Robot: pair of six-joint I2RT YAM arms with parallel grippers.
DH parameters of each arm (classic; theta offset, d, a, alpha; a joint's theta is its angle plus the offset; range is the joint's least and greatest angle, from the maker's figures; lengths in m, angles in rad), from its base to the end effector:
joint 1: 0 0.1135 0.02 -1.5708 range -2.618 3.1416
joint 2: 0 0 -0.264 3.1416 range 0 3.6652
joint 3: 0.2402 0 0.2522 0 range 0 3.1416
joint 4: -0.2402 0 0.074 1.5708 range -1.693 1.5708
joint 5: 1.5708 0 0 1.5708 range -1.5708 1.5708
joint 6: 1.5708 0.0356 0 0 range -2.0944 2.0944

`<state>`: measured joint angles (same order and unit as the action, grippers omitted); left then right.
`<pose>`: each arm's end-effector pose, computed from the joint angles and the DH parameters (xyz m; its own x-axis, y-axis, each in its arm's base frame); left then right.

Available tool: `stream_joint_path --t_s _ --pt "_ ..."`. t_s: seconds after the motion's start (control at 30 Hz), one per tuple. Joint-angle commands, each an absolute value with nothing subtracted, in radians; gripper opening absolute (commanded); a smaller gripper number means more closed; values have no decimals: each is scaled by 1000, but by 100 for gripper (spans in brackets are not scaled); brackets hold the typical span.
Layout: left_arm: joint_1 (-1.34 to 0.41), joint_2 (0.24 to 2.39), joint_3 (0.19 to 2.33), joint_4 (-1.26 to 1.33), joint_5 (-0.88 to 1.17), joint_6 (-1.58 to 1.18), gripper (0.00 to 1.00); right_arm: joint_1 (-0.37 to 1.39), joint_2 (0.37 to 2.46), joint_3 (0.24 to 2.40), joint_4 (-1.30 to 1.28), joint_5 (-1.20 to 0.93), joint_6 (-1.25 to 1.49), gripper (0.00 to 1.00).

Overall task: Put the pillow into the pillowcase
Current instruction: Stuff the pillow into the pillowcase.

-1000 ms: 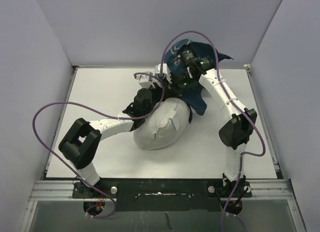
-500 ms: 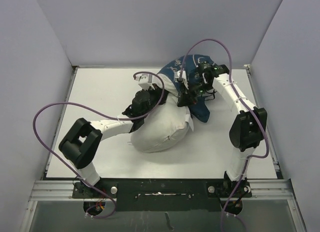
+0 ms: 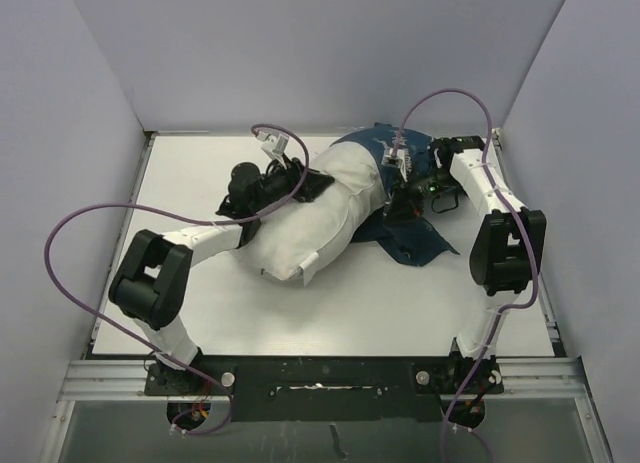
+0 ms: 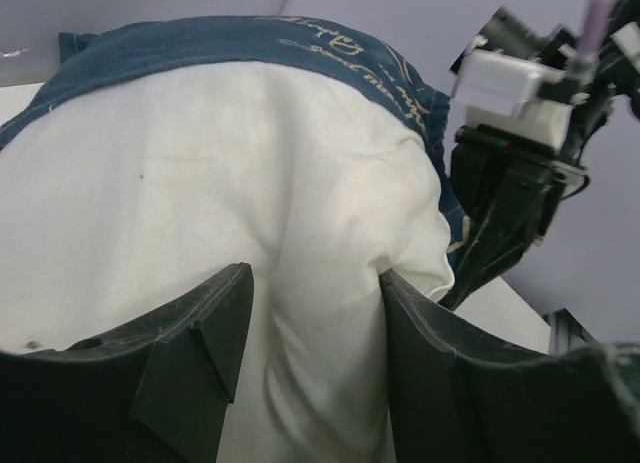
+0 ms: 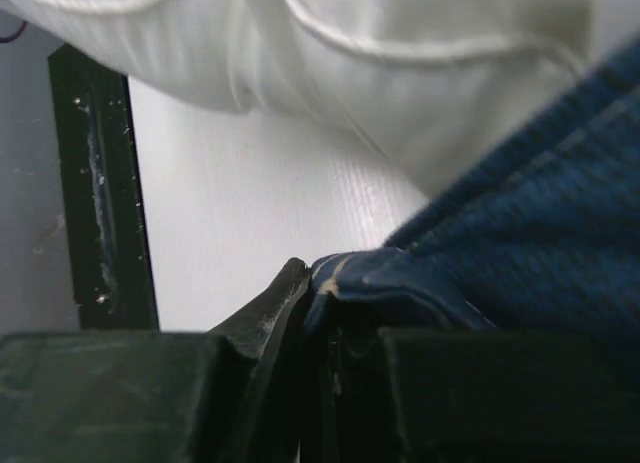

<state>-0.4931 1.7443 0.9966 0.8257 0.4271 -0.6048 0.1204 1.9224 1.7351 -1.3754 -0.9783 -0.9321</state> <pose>0.3384 -0.1986 0.2593 -0.3954 -0.3751 -0.8385 0.6927 0.4777 -0.5403 0.3574 0.0730 0.2808 -0.5326 -0.5161 -0.6708 -0.8410 0.2336 0.4880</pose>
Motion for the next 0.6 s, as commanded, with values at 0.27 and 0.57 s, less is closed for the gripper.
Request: stream_joint_path --t_s 0.27,0.57 --pt "-399 1665 1337 357 898 -514 56 55 1737 1501 -1425 -1018 -1045 41" --pt "-533 1760 1587 -56 726 -231 53 -115 1649 1639 -1679 -1004 -1358 68"
